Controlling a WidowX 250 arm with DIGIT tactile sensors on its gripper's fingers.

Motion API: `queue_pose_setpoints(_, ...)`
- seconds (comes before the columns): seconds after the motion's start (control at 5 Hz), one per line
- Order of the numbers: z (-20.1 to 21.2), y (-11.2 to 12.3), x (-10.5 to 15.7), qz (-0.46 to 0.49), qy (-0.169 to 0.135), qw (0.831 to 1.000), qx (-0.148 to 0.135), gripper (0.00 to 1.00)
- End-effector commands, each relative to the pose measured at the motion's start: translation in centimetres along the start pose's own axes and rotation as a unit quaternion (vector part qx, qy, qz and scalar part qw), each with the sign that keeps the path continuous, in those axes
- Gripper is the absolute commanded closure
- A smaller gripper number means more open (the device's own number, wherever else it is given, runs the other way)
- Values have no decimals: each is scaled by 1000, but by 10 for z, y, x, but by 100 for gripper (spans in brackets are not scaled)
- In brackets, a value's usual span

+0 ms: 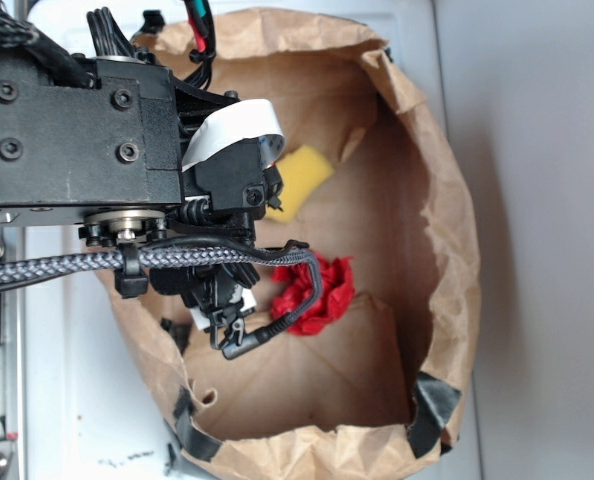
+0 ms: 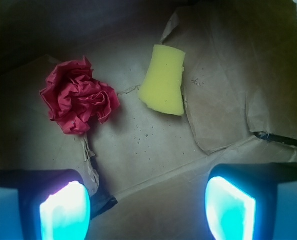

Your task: Grab the green sponge.

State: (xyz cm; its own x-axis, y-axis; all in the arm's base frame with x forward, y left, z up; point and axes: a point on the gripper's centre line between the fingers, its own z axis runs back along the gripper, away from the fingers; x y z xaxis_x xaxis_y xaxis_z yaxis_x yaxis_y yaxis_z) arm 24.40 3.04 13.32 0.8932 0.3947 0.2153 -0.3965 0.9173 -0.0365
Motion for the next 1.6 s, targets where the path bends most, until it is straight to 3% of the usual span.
queue_pose_setpoints(0.0,10,10,-2,31,-58,998,8,0)
queue_pose_setpoints(0.4,-8,13,11,40,-81,996,6,0)
queue_pose_setpoints(0.8,-3,16,5,55,-95,994,7,0)
queue_pose_setpoints(1.4,-13,12,28,87,-96,991,26,0)
